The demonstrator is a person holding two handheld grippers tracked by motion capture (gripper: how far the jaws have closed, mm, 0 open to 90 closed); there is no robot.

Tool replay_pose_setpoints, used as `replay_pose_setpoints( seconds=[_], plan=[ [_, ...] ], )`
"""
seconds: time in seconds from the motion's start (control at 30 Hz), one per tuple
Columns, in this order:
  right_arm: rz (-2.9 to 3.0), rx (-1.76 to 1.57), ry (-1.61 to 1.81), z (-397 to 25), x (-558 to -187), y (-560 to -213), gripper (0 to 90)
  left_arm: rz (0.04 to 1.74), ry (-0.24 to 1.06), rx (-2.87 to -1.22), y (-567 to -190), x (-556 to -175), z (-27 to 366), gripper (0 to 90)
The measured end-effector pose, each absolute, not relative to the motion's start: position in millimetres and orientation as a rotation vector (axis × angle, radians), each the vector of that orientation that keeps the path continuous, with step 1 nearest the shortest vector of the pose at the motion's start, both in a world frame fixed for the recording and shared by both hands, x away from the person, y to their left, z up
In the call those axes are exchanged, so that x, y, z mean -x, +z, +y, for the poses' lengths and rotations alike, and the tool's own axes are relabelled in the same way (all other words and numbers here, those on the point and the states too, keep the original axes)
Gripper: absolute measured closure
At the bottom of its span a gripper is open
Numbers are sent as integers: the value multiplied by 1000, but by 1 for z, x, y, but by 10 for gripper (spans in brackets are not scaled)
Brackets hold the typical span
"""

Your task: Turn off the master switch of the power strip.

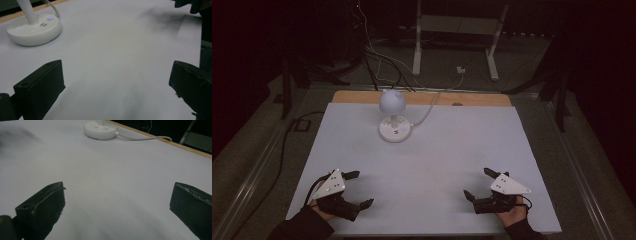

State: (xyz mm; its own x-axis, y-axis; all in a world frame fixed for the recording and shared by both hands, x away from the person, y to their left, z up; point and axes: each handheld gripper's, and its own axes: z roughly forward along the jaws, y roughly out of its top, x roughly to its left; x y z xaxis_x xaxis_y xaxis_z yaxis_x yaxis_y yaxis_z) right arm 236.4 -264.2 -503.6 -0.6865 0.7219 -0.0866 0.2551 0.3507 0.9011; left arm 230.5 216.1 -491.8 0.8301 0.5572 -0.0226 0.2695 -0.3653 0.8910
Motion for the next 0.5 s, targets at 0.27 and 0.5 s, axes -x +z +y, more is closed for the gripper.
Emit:
replay_pose_setpoints(
  seconds=[0.27,0.5],
  plan=[
    [2138,-845,1305,-264,-236,-503,0,610,348,-1960,-482,-236,212,4],
    [2138,-853,1301,-265,-235,-503,0,590,342,-1946,-473,-242,208,4]
  ],
)
